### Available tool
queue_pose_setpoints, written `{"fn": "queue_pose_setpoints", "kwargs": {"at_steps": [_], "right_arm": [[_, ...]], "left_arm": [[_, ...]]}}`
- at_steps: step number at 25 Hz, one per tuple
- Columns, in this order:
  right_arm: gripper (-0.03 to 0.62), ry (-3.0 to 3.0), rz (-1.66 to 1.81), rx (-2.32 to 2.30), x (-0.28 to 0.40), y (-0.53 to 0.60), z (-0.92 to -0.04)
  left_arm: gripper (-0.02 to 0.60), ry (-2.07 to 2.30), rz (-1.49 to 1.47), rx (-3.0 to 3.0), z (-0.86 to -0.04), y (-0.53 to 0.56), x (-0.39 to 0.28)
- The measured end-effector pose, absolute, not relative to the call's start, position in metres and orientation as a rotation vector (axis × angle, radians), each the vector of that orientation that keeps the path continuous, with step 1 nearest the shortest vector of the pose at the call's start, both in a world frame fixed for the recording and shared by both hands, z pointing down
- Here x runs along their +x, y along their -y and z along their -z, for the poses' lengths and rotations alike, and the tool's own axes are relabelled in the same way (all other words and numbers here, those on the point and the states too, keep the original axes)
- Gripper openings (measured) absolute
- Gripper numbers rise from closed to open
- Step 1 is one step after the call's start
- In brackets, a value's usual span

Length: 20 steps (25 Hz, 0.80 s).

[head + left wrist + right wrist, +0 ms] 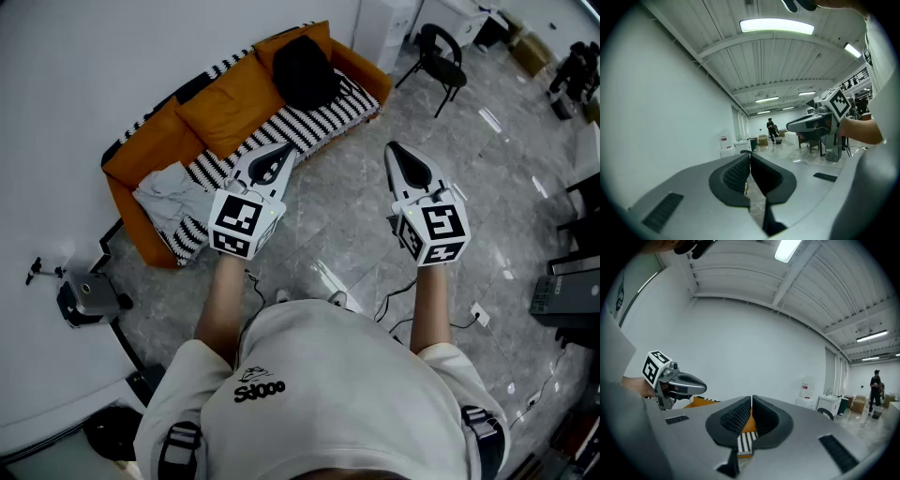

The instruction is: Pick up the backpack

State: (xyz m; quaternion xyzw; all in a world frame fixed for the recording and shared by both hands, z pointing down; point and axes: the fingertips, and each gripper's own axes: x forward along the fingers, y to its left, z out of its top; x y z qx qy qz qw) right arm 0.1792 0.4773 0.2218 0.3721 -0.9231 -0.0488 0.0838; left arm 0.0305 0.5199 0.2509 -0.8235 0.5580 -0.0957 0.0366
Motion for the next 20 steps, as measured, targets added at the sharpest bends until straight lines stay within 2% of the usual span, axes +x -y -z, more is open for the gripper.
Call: {"fn": "queue_pose_setpoints", "kwargs": {"at_steps": [11,20], "right_arm": [[0.038,2.79,0.091,1.105,0.213,-0.454,-0.229],[0.038,2.813,0.108,1.049,0.273,-0.434,-0.233]], "left_arm": [[0.025,-1.749,0.308,-2.52,-0.259,-0.501,0.06],[0.025,-1.75,0.306,-2.515,-0.265,-0.474,0.129]]}}
